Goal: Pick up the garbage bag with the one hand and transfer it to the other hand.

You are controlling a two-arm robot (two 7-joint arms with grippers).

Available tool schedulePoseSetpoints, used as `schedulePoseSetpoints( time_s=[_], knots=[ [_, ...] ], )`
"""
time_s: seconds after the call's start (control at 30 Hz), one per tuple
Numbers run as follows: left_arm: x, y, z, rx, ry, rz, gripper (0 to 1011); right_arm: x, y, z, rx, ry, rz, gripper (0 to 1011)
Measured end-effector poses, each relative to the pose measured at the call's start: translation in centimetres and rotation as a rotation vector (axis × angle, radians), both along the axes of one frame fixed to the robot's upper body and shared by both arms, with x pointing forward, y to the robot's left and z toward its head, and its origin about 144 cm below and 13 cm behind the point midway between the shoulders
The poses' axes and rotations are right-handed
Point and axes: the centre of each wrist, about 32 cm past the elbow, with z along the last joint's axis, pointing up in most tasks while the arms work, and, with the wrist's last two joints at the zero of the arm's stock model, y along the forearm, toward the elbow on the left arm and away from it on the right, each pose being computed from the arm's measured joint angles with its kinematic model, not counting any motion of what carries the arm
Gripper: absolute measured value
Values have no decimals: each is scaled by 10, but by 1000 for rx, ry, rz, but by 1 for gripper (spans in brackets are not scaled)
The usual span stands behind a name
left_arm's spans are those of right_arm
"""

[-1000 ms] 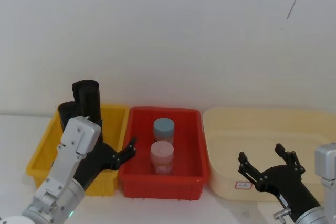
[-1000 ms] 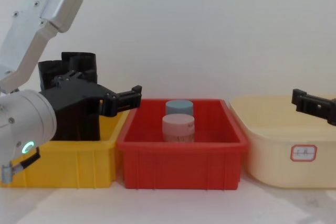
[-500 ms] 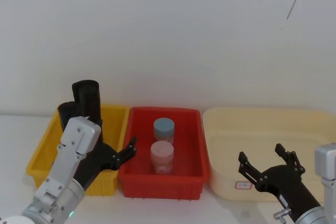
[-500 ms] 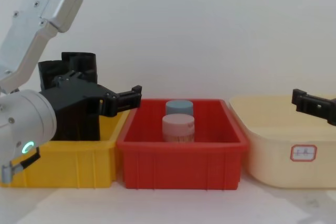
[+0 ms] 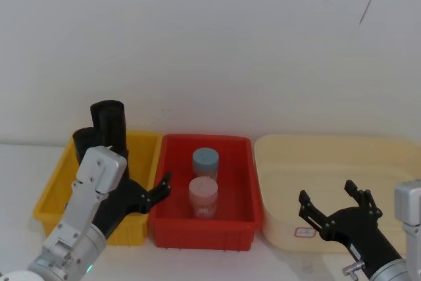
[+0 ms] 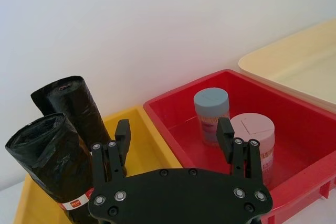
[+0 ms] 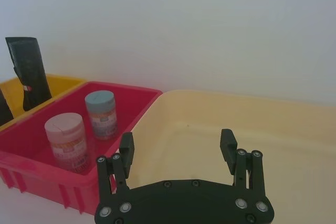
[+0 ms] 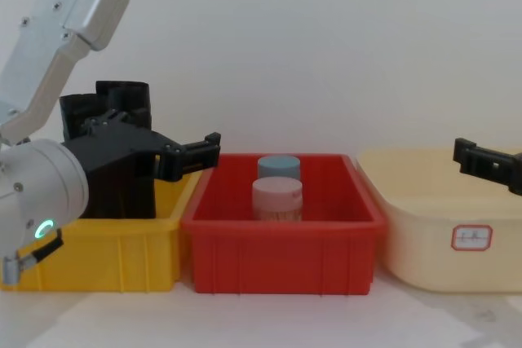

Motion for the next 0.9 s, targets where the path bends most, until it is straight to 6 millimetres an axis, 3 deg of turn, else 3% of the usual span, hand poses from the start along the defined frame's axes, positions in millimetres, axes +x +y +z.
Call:
schedulePoseSetpoints(
  time_s=[0.3, 0.63, 0.9],
  knots=[
    [-4, -10, 2, 0, -19, 20, 1001, 0, 0, 0, 0, 0, 0, 1001],
    [-24, -27, 5, 12, -28, 84, 1001, 0, 0, 0, 0, 0, 0, 1001],
    [-39, -28, 7, 20, -27, 153, 1001, 0, 0, 0, 0, 0, 0, 1001]
  ],
)
